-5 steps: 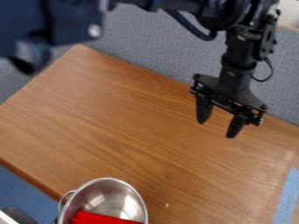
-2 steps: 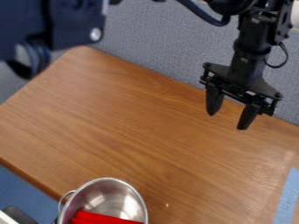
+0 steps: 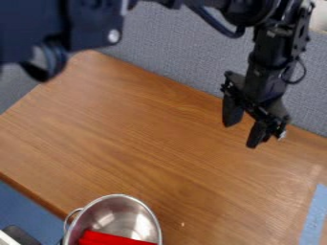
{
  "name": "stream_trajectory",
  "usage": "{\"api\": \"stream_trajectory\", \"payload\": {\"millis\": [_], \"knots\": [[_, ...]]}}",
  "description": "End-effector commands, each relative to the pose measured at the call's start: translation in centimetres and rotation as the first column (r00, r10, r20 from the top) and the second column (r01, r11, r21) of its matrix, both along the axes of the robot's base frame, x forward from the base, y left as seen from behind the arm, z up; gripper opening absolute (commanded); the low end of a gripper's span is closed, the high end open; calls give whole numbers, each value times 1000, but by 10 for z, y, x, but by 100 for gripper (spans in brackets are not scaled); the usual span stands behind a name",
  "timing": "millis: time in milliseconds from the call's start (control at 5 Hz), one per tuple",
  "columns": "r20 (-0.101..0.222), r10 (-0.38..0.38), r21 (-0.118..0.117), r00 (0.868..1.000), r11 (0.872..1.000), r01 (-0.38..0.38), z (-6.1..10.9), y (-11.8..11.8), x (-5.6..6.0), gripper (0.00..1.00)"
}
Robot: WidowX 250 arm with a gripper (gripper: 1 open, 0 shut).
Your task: Put the red object in the metal pot
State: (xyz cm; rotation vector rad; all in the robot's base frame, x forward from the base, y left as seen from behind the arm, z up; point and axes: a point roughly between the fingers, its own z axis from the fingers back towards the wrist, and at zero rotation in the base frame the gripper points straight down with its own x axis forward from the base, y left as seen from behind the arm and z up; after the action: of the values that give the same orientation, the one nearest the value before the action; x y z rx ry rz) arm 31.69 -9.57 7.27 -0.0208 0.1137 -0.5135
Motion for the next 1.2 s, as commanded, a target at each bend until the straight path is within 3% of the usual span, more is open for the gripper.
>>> {"api": "stream_trajectory", "payload": {"millis": [0,200,400,600,800,1000], "knots": [[42,-141,-33,989,989,142,23,-8,3,0],[36,-277,-49,960,959,279,30,-18,8,100],[72,-449,-74,891,888,453,35,-43,4,100],[50,-471,-111,881,874,473,55,-69,9,100],[20,-536,-140,844,834,533,70,-103,32,0],[9,-456,-166,890,877,451,50,-109,49,100]]}}
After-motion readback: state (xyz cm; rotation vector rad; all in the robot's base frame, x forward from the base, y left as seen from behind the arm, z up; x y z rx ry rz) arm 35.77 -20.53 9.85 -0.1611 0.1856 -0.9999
